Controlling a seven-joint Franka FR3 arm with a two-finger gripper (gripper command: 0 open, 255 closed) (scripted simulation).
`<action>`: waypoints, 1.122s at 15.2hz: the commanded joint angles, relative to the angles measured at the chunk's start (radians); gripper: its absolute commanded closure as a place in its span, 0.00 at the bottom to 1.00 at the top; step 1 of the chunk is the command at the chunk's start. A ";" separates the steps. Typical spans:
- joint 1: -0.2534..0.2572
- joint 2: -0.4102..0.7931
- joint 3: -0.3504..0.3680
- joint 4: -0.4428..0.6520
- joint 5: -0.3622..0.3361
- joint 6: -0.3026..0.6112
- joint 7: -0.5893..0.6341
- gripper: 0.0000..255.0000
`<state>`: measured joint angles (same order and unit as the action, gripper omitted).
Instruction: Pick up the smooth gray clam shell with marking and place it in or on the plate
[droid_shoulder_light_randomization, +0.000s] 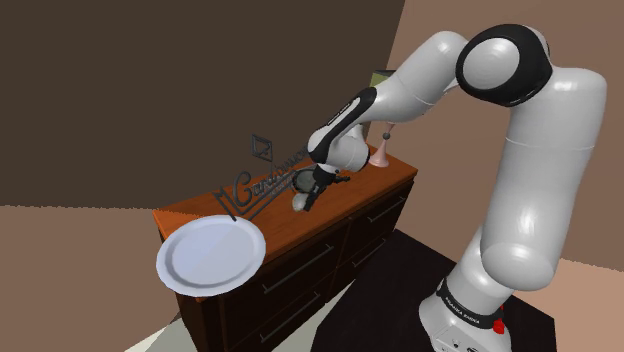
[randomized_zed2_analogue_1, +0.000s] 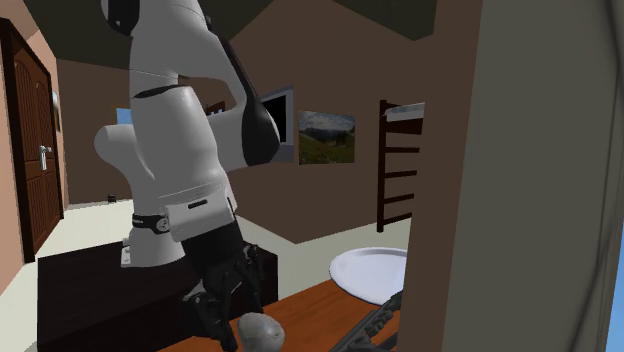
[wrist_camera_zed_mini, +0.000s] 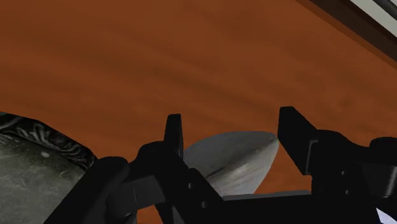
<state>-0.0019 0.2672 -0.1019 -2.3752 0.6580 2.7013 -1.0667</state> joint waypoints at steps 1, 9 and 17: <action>0.008 -0.027 -0.012 -0.005 -0.028 -0.019 0.026 1.00; 0.072 -0.044 -0.045 0.003 -0.085 0.071 0.266 0.00; 0.113 0.072 -0.046 0.064 -0.065 0.207 0.419 0.00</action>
<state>0.1182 0.3230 -0.1559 -2.3205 0.5814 2.9015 -0.6388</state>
